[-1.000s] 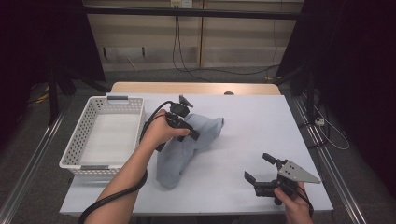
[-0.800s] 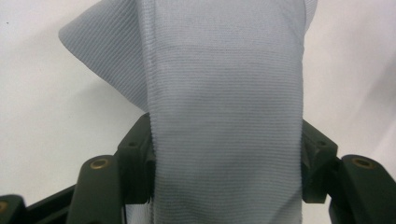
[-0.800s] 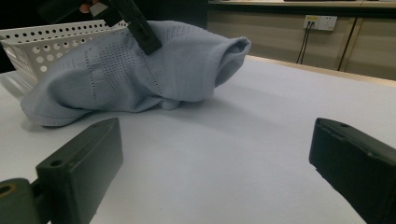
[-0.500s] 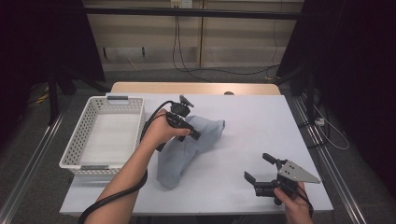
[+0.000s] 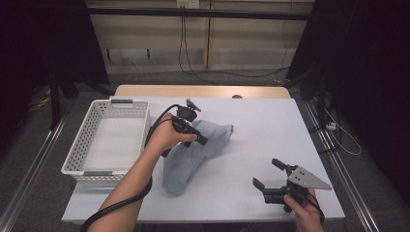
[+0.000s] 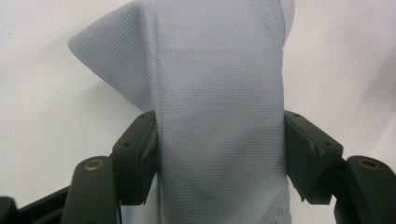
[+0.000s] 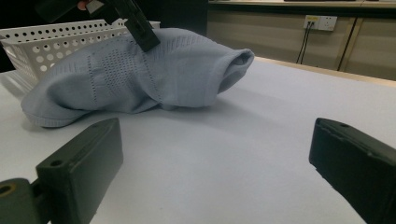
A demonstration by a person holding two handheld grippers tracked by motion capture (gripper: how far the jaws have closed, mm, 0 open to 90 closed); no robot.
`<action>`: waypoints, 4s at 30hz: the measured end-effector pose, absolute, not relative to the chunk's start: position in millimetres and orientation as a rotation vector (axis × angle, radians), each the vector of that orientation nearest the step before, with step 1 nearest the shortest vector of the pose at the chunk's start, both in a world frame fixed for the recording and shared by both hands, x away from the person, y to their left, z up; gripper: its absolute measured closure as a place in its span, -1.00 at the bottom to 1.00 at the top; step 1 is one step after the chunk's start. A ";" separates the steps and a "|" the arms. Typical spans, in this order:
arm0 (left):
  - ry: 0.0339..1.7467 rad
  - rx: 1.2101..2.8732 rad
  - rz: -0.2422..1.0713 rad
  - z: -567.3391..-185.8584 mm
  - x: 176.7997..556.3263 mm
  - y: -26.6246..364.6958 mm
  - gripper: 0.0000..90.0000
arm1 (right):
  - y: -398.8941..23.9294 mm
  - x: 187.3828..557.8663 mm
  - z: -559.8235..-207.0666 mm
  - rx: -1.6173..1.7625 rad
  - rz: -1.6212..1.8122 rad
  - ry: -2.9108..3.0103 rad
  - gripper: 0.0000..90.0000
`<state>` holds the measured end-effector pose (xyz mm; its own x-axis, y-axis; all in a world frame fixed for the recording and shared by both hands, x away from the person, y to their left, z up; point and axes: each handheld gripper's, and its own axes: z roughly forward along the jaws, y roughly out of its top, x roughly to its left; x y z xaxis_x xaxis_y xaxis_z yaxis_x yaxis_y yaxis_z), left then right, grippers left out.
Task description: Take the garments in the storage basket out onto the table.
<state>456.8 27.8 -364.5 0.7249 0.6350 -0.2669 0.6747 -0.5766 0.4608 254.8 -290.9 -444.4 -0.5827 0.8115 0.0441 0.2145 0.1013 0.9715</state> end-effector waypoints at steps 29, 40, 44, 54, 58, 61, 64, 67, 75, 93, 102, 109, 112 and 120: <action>0.970 2.315 -0.045 -352.9 456.7 47.0 -0.57 | -290.4 254.7 -444.2 0.993 1.505 1.871 -0.94; 1.024 2.243 0.009 -352.5 460.1 70.6 -0.63 | -290.1 254.4 -444.1 0.991 1.504 1.874 -0.94; 1.052 2.238 0.035 -354.4 461.1 76.8 -0.62 | -289.9 254.6 -444.3 0.993 1.503 1.875 -0.94; 1.103 2.214 0.105 -360.6 461.9 85.4 -0.34 | -289.5 254.8 -444.5 0.993 1.502 1.877 -0.94; 1.114 2.198 0.115 -361.2 463.0 86.6 -0.16 | -289.6 255.0 -444.7 0.993 1.501 1.879 -0.94; 1.118 2.198 0.112 -362.1 463.6 86.4 -0.05 | -289.6 255.1 -444.9 0.993 1.500 1.881 -0.94; 1.121 2.194 0.113 -363.2 464.3 86.1 0.05 | -289.5 255.3 -444.9 0.992 1.501 1.881 -0.94; 1.117 2.202 0.121 -364.6 464.5 85.5 0.16 | -289.4 255.2 -445.0 0.992 1.501 1.882 -0.94; 1.104 2.207 0.097 -369.2 462.8 82.4 0.48 | -289.5 255.3 -444.9 0.992 1.501 1.883 -0.94; 1.061 2.210 0.005 -380.4 451.0 69.3 0.85 | -289.4 255.2 -445.0 0.991 1.499 1.886 -0.94; 1.034 2.217 -0.014 -383.8 444.0 63.1 0.95 | -289.4 255.3 -445.1 0.991 1.499 1.888 -0.94; 1.009 2.212 -0.033 -382.7 437.7 56.9 0.99 | -288.7 255.4 -445.3 0.989 1.498 1.892 -0.94; 0.996 2.208 -0.038 -382.1 434.2 53.9 1.00 | -289.0 255.3 -445.4 0.989 1.496 1.893 -0.94; 0.967 2.204 -0.048 -382.6 426.1 45.9 1.00 | -288.9 255.3 -445.1 0.985 1.492 1.894 -0.94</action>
<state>426.1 45.9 -382.6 0.7181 0.6276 -0.3007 0.6542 -0.4614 0.5993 255.3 -288.9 -445.1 -0.5930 0.8046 0.0306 0.2180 0.1239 0.9680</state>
